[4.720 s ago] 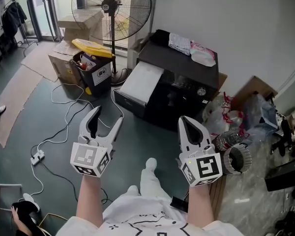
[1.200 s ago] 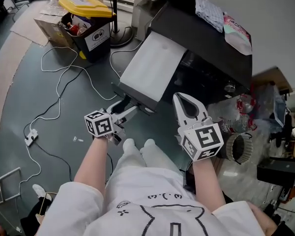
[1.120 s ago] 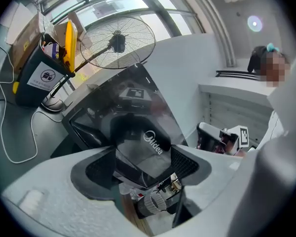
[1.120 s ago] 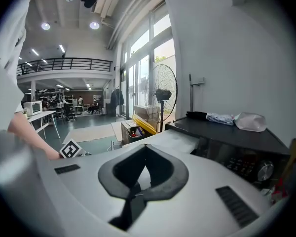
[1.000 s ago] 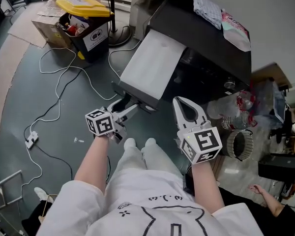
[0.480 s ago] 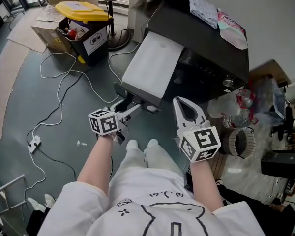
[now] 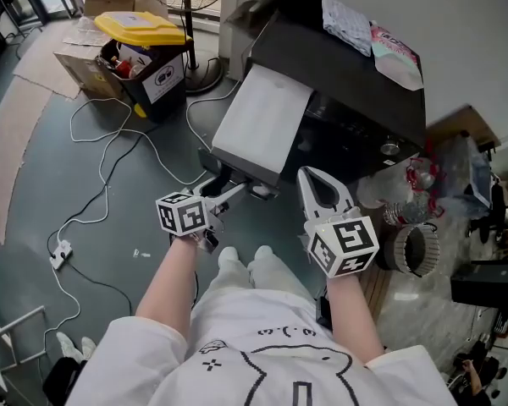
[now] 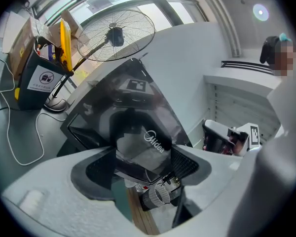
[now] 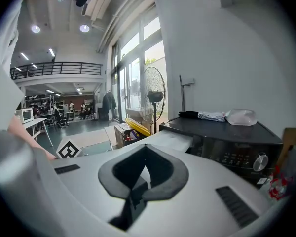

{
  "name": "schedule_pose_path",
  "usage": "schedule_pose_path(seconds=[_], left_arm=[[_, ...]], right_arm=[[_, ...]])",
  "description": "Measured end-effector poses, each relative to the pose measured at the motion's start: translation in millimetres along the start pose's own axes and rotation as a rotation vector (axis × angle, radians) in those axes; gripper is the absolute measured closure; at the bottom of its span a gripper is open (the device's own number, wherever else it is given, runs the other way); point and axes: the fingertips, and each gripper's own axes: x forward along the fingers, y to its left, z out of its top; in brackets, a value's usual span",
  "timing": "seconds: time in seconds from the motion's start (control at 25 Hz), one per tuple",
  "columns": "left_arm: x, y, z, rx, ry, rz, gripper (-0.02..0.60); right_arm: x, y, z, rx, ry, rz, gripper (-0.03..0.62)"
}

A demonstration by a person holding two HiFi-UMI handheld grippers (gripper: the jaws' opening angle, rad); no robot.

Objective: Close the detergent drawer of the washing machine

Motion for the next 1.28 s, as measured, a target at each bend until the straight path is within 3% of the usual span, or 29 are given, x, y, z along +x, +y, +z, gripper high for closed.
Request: schedule_pose_path(seconds=[1.28], left_arm=[[39.3, -1.6, 27.6, -0.033, 0.042, 0.046, 0.249]], right_arm=[[8.9, -21.8, 10.5, -0.006, -0.013, -0.091, 0.595]])
